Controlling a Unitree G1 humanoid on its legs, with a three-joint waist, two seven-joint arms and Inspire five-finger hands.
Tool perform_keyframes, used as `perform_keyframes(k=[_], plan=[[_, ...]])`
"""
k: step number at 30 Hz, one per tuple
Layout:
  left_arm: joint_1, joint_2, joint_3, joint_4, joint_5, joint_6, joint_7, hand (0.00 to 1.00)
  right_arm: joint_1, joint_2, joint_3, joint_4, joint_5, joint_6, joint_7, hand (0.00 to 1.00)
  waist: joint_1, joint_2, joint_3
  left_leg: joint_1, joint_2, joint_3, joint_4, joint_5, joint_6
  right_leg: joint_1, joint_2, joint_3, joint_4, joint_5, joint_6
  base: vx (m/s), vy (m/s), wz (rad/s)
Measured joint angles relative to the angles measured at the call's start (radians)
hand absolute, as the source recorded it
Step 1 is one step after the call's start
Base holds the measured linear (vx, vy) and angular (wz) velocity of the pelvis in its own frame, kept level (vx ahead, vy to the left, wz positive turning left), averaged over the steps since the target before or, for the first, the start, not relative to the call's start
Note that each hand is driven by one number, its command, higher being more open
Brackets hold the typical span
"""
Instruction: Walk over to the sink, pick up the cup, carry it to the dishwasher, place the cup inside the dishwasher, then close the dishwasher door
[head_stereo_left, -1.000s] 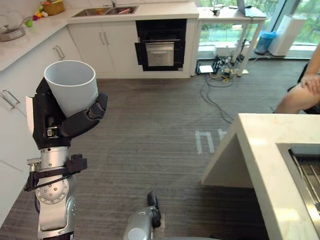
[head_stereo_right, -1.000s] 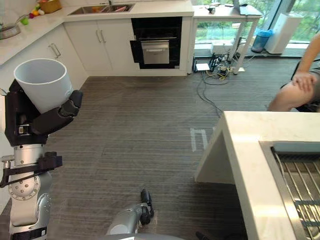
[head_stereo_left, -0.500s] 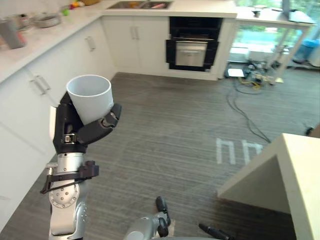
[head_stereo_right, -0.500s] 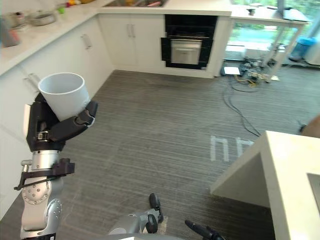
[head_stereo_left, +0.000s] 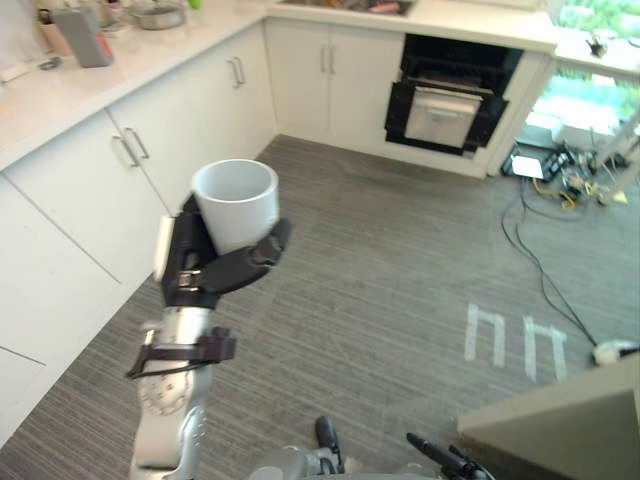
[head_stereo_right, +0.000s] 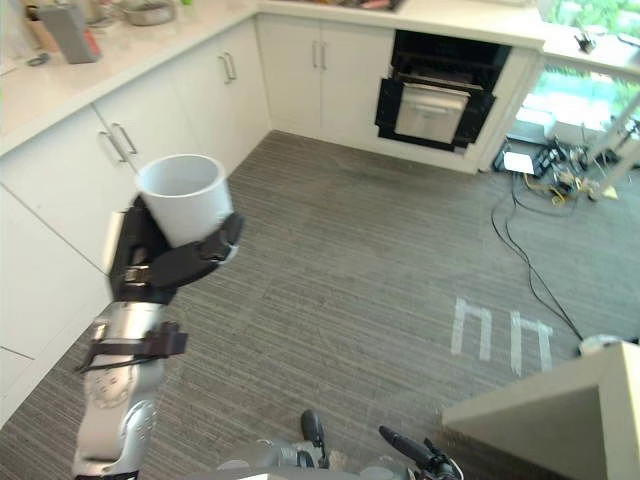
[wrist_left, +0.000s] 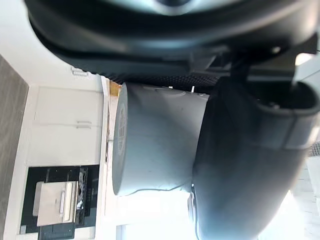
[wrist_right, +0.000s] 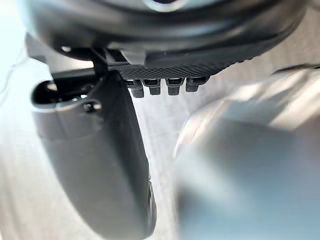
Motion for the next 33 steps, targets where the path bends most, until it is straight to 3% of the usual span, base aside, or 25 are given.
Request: perform_keyframes(k=[1, 2, 4, 7, 8, 9, 10, 13, 14, 15, 16, 17, 18, 22, 24, 31, 32, 33], plan=[[-0.008, -0.007, -0.013, 0.02, 0.0, 0.008, 0.002, 0.0, -0.006, 0.014, -0.04, 0.019, 0.011, -0.022, 0.012, 1.0, 0.015, 0.002, 0.003, 0.025, -0.01, -0.029, 0.015, -0.049, -0.012, -0.028, 0.024, 0.079, -0.111, -0.025, 0.013, 0.27, -0.051, 0.47], [-0.011, -0.008, -0.062, 0.041, 0.0, 0.037, 0.006, 0.0, 0.003, 0.029, -0.06, 0.016, 0.019, -0.024, 0.013, 1.0, 0.011, 0.012, -0.015, 0.046, -0.011, -0.065, -0.009, -0.05, -0.009, -0.056, 0.069, 0.161, -0.263, -0.025, 0.012, 0.31, -0.039, 0.76], [-0.007, 0.011, -0.156, 0.041, 0.0, 0.049, -0.01, 0.0, 0.01, 0.043, -0.078, 0.021, 0.024, -0.029, -0.014, 1.0, 0.004, 0.019, -0.031, 0.085, -0.016, -0.121, -0.081, -0.038, -0.025, -0.083, 0.127, 0.268, -0.426, 0.007, 0.048, 0.31, -0.095, 1.09], [-0.001, 0.02, -0.211, 0.04, -0.001, 0.05, -0.035, 0.0, 0.02, 0.05, -0.075, 0.03, 0.035, -0.016, -0.052, 1.0, 0.024, 0.009, -0.057, 0.17, -0.019, -0.149, -0.135, -0.031, -0.043, -0.039, 0.13, 0.251, -0.608, 0.145, 0.068, 0.35, -0.185, 0.65], [-0.001, 0.02, -0.211, 0.037, -0.001, 0.05, -0.036, 0.0, 0.03, 0.059, -0.074, 0.03, 0.036, -0.014, -0.058, 1.0, 0.017, -0.001, -0.08, 0.174, -0.021, -0.147, -0.133, -0.038, -0.058, -0.012, 0.127, 0.223, -0.654, 0.205, 0.055, 0.43, -0.254, 0.76], [0.0, -0.005, -0.212, 0.03, -0.004, 0.051, -0.036, 0.0, 0.037, 0.048, -0.078, 0.03, 0.037, -0.005, -0.061, 1.0, 0.008, 0.017, -0.099, 0.196, -0.002, -0.142, -0.136, -0.048, -0.085, 0.027, 0.135, 0.194, -0.682, 0.24, 0.075, 0.45, -0.244, 0.74], [0.0, -0.019, -0.213, 0.021, -0.011, 0.051, -0.038, 0.0, 0.037, 0.039, -0.075, 0.03, 0.037, -0.002, -0.065, 1.0, 0.019, 0.039, -0.116, 0.209, 0.021, -0.12, -0.156, -0.04, -0.139, 0.056, 0.148, 0.174, -0.719, 0.244, 0.061, 0.44, -0.221, 0.48], [-0.004, -0.015, -0.211, -0.016, -0.033, 0.051, -0.05, 0.0, 0.023, 0.02, -0.072, 0.032, 0.072, 0.0, -0.068, 1.0, 0.022, 0.053, -0.137, 0.259, 0.051, -0.059, -0.188, -0.004, -0.214, 0.14, 0.165, 0.161, -0.808, 0.244, 0.042, 0.38, -0.168, 0.07], [-0.01, -0.011, -0.212, -0.017, -0.033, 0.051, -0.053, 0.0, 0.013, 0.021, -0.071, 0.032, 0.085, 0.0, -0.069, 1.0, 0.023, 0.049, -0.136, 0.251, 0.052, -0.05, -0.15, -0.002, -0.219, 0.158, 0.163, 0.165, -0.824, 0.245, 0.039, 0.31, -0.122, -0.19], [-0.016, 0.004, -0.216, -0.014, -0.033, 0.051, -0.059, 0.0, -0.011, 0.024, -0.069, 0.037, 0.097, 0.0, -0.069, 1.0, 0.027, 0.03, -0.137, 0.242, 0.068, -0.016, -0.153, -0.043, -0.211, 0.182, 0.154, 0.173, -0.842, 0.244, 0.036, 0.23, -0.111, -0.1], [-0.029, 0.02, -0.224, -0.012, -0.033, 0.053, -0.074, 0.0, -0.037, 0.023, -0.07, 0.052, 0.108, -0.009, -0.068, 1.0, 0.018, 0.033, -0.144, 0.256, 0.101, 0.007, -0.305, -0.023, -0.222, 0.188, 0.158, 0.172, -0.847, 0.244, 0.036, 0.13, -0.084, -0.06], [-0.037, 0.024, -0.228, -0.011, -0.033, 0.054, -0.079, 0.0, -0.046, 0.022, -0.069, 0.054, 0.126, -0.011, -0.066, 1.0, 0.017, 0.037, -0.146, 0.26, 0.116, 0.03, -0.363, 0.074, -0.212, 0.191, 0.161, 0.172, -0.851, 0.243, 0.037, 0.12, -0.032, -0.11], [-0.036, 0.03, -0.226, -0.009, -0.033, 0.054, -0.085, 0.0, -0.054, 0.016, -0.058, 0.055, 0.161, -0.01, -0.047, 1.0, 0.024, 0.042, -0.157, 0.283, 0.111, 0.053, -0.386, 0.104, -0.19, 0.191, 0.16, 0.184, -0.852, 0.242, 0.039, 0.11, 0.034, -0.18], [-0.036, 0.071, -0.199, 0.002, -0.043, 0.054, -0.09, 0.0, -0.053, 0.032, -0.012, 0.065, 0.196, -0.008, 0.039, 1.0, 0.02, 0.006, -0.166, 0.287, 0.102, 0.06, -0.385, 0.104, -0.19, 0.19, 0.158, 0.196, -0.852, 0.241, 0.04, 0.04, 0.024, -0.09], [-0.036, 0.071, -0.18, 0.017, -0.043, 0.054, -0.088, 0.0, -0.051, 0.031, -0.006, 0.07, 0.196, -0.008, 0.057, 1.0, 0.018, 0.0, -0.164, 0.288, 0.101, 0.062, -0.384, 0.104, -0.19, 0.19, 0.158, 0.201, -0.852, 0.241, 0.04, -0.03, 0.0, -0.07], [-0.036, 0.075, -0.163, 0.123, -0.041, 0.049, -0.029, 0.0, -0.049, 0.014, 0.002, 0.084, 0.192, -0.009, 0.114, 1.0, 0.0, 0.011, -0.154, 0.3, 0.116, 0.086, -0.386, 0.103, -0.19, 0.194, 0.169, 0.213, -0.869, 0.244, 0.042, -0.1, -0.033, -0.13], [-0.03, 0.072, -0.164, 0.134, -0.041, 0.049, -0.018, 0.0, -0.042, 0.009, 0.006, 0.087, 0.191, -0.009, 0.115, 1.0, -0.006, 0.016, -0.15, 0.305, 0.121, 0.087, -0.384, 0.104, -0.19, 0.199, 0.175, 0.213, -0.87, 0.247, 0.039, -0.11, -0.048, -0.02], [-0.024, 0.071, -0.164, 0.158, -0.039, 0.041, 0.016, 0.0, 0.008, -0.025, 0.041, 0.094, 0.153, -0.006, 0.129, 1.0, -0.029, 0.05, -0.098, 0.31, 0.134, 0.092, -0.418, 0.133, -0.199, 0.228, 0.192, 0.21, -0.956, 0.302, 0.031, -0.05, -0.023, -0.01]])
